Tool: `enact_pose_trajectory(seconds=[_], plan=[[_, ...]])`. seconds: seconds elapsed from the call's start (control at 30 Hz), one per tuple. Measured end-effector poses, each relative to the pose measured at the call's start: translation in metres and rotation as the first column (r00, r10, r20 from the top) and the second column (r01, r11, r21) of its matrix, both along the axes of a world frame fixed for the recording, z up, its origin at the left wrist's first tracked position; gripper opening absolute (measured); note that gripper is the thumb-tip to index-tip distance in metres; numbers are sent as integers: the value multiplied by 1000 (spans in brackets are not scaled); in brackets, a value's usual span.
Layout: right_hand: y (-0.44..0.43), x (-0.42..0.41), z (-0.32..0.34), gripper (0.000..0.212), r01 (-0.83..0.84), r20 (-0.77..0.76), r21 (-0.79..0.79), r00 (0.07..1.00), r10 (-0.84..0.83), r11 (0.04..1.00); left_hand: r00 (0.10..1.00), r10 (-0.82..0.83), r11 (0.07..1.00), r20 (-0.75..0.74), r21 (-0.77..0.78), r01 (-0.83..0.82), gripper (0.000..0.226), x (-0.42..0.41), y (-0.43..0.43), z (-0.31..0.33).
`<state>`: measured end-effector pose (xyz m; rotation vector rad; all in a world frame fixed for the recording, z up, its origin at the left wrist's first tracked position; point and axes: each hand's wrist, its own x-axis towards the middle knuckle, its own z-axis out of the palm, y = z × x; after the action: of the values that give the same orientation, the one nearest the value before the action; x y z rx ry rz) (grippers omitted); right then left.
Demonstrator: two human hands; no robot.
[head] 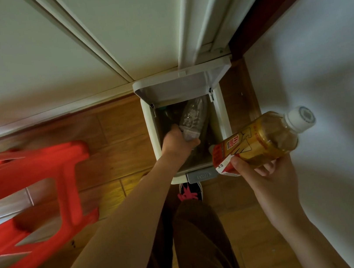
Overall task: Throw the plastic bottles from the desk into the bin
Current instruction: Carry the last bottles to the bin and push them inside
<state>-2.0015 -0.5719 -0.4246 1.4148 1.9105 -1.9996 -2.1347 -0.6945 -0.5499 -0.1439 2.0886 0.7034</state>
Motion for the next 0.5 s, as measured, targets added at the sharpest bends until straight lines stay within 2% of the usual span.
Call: enact_pose_trajectory(seconds=[0.07,0.13,0.23,0.3,0.37,0.43,0.5], plan=[[0,1,1,72,-3,9,-8,1000,3,1000,994,-30,999,-106,8,31,64,3,-3,13],[-1,1,2,78,-12,20,-16,1000,12,1000,962,-53,996,-268,50,68,55,6,-11,31],[-6,-2,2,80,-46,18,-48,999,47,998,860,-10,987,-511,133,90,39,5,-35,53],[-12,-9,-2,76,-93,24,-46,995,95,995,803,55,988,-593,148,42,36,1,-53,55],[-19,-18,-8,72,-131,26,-84,991,134,988,820,126,988,-559,149,-50,40,-6,-64,54],[-27,-28,-20,73,-144,33,-124,988,149,982,874,182,980,-450,157,-123,48,-13,-70,49],[-33,-36,-36,71,-142,65,-79,987,147,987,914,218,968,-343,195,-158,54,-18,-71,44]])
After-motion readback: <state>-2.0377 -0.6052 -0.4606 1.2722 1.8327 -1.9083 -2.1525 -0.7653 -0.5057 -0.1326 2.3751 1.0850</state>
